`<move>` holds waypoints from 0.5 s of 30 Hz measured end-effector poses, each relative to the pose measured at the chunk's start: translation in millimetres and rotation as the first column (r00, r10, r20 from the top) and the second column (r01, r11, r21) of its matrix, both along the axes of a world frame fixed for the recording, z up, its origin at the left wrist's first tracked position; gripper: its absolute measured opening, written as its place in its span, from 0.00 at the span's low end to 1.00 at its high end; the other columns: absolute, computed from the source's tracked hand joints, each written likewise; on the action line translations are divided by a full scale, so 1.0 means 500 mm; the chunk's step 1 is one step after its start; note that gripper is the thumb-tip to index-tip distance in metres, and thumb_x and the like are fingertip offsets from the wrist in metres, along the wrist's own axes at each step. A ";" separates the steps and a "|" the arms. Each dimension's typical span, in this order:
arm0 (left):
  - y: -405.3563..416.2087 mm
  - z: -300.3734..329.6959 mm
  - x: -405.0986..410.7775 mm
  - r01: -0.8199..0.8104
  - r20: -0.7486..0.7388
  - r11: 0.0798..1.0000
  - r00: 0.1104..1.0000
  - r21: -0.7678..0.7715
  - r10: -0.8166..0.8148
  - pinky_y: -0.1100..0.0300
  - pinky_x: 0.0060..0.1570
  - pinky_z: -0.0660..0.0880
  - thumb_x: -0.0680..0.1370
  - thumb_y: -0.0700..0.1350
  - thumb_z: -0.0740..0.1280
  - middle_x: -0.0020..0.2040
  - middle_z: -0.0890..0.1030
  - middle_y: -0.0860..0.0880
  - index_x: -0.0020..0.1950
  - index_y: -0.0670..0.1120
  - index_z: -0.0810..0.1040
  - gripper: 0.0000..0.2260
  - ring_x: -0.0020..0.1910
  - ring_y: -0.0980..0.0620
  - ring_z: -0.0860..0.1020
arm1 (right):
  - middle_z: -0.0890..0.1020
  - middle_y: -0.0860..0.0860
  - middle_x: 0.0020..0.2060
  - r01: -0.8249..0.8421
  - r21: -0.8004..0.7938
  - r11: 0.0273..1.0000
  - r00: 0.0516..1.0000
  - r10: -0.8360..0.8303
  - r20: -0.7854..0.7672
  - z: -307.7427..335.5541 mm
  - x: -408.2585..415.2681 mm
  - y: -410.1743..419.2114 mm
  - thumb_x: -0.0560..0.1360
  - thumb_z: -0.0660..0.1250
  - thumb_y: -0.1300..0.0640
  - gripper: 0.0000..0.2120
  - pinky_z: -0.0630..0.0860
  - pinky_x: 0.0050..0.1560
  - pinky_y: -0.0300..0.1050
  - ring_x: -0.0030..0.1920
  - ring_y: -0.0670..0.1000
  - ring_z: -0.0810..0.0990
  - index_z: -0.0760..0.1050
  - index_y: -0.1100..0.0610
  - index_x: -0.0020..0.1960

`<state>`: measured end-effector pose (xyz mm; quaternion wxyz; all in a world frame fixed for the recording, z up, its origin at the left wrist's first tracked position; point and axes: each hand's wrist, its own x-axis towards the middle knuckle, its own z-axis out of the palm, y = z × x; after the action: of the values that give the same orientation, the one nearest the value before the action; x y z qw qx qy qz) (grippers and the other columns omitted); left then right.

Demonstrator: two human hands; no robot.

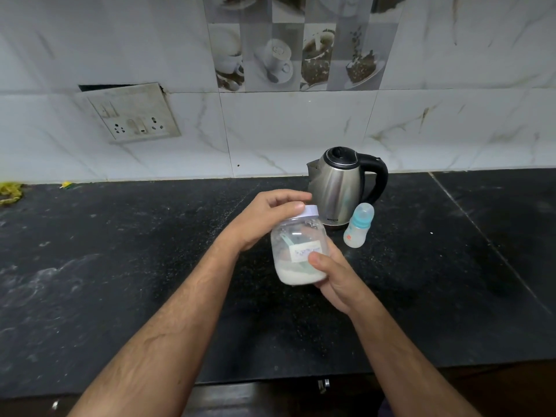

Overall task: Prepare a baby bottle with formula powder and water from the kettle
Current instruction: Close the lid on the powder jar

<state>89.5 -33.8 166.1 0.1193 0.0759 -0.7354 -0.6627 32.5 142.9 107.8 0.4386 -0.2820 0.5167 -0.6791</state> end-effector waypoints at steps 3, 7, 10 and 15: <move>-0.026 -0.022 0.019 -0.086 0.016 0.996 0.996 0.006 0.086 0.60 0.57 0.78 0.74 0.44 0.73 0.58 0.83 0.46 0.59 0.48 0.80 0.14 0.55 0.56 0.81 | 0.80 0.55 0.62 0.066 0.037 0.997 0.997 -0.064 -0.047 -0.003 -0.003 0.001 0.60 0.80 0.43 0.45 0.77 0.60 0.53 0.62 0.54 0.79 0.66 0.53 0.72; -0.042 -0.033 0.037 -0.159 0.062 0.987 0.985 0.009 0.158 0.60 0.57 0.76 0.77 0.38 0.70 0.53 0.85 0.47 0.58 0.45 0.80 0.11 0.51 0.57 0.83 | 0.79 0.55 0.63 0.168 0.064 0.984 0.977 -0.158 -0.144 -0.013 -0.001 0.001 0.62 0.76 0.49 0.40 0.78 0.61 0.51 0.64 0.55 0.79 0.65 0.52 0.72; -0.026 -0.024 0.039 -0.135 0.110 0.990 0.985 0.030 0.131 0.57 0.62 0.76 0.79 0.43 0.69 0.57 0.84 0.47 0.62 0.46 0.79 0.12 0.58 0.51 0.82 | 0.79 0.48 0.61 0.307 0.084 0.948 0.920 -0.273 -0.281 -0.018 0.005 -0.007 0.61 0.78 0.52 0.41 0.78 0.58 0.44 0.62 0.48 0.79 0.64 0.52 0.71; 0.027 -0.005 0.015 -0.111 0.219 0.986 0.966 -0.126 0.137 0.56 0.62 0.76 0.70 0.63 0.72 0.61 0.81 0.52 0.70 0.50 0.74 0.32 0.60 0.56 0.80 | 0.77 0.36 0.57 0.356 0.118 0.927 0.824 -0.253 -0.507 -0.014 0.020 -0.015 0.65 0.80 0.57 0.41 0.76 0.55 0.34 0.58 0.36 0.77 0.63 0.46 0.71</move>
<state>96.9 -20.1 163.4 0.0800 0.1902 -0.7743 -0.5983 42.7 135.4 100.9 0.2081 -0.3084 0.7157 -0.5911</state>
